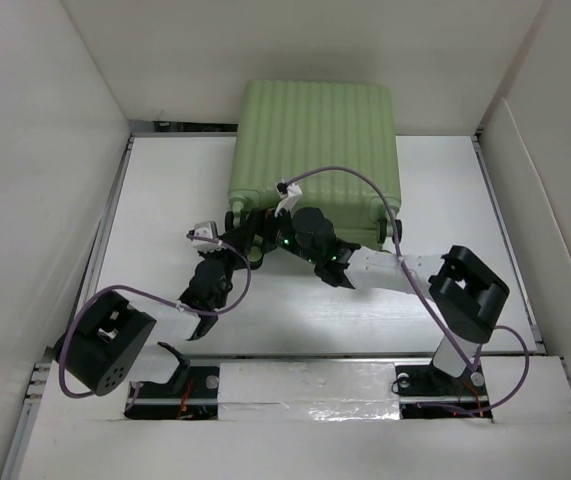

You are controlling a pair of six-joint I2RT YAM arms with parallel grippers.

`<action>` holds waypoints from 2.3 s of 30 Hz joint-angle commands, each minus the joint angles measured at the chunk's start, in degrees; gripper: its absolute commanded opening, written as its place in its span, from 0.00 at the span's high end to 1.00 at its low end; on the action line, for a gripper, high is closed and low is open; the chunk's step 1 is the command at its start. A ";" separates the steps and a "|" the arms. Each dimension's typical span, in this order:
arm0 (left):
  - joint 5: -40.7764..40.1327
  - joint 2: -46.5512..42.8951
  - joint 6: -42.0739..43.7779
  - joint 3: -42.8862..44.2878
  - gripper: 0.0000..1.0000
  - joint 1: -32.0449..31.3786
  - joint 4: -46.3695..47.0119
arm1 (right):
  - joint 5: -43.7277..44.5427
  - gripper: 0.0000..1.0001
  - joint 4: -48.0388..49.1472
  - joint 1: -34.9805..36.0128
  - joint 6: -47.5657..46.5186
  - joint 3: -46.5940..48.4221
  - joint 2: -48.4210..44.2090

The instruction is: Pack the luggage

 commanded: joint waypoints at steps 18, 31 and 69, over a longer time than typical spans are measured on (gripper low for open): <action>-2.51 -2.40 1.32 -1.10 1.00 0.44 3.58 | 2.88 0.00 21.43 -3.46 12.38 -13.51 -6.23; -3.92 -4.16 2.90 0.57 1.00 1.59 -0.28 | 31.64 1.00 -26.04 -2.23 -11.35 -23.46 -52.81; -13.94 -6.18 -3.68 7.52 1.00 3.87 -21.90 | 18.68 1.00 -35.92 -48.17 -21.56 -28.64 -65.04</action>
